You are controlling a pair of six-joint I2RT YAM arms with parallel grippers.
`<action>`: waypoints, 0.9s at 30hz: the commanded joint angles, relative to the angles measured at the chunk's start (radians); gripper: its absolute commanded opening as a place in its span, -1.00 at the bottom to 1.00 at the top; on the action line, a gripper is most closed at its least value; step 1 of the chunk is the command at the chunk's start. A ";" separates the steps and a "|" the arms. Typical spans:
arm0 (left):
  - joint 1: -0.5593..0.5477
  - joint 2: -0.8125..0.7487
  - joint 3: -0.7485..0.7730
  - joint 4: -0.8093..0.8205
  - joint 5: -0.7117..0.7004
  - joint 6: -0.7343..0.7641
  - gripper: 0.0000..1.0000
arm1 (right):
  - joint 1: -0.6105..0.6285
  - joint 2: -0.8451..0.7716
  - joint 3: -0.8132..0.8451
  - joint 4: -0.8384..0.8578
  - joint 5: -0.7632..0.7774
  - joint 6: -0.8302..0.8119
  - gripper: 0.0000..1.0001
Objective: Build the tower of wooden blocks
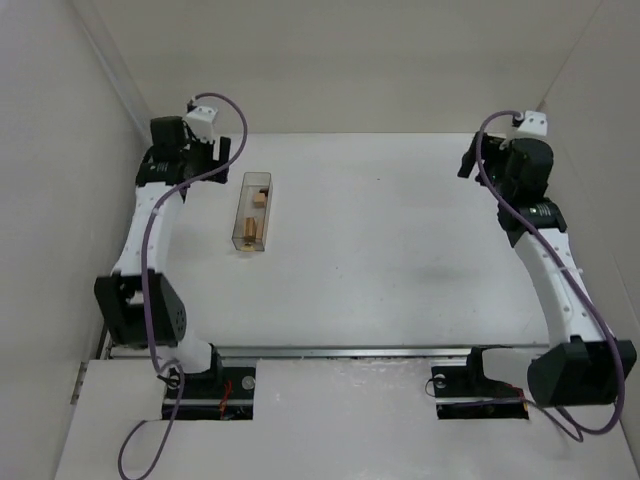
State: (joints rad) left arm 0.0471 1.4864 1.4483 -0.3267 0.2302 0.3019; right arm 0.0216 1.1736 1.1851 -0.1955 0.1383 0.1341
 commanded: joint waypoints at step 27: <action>-0.046 0.472 0.060 -0.132 -0.031 -0.179 -0.81 | 0.037 -0.071 -0.186 -0.134 -0.009 0.076 0.87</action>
State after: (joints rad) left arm -0.0025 1.9827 1.4498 -0.4683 0.2012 0.1410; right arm 0.0483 1.1255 0.9974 -0.3508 0.1226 0.2031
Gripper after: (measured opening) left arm 0.145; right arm 0.939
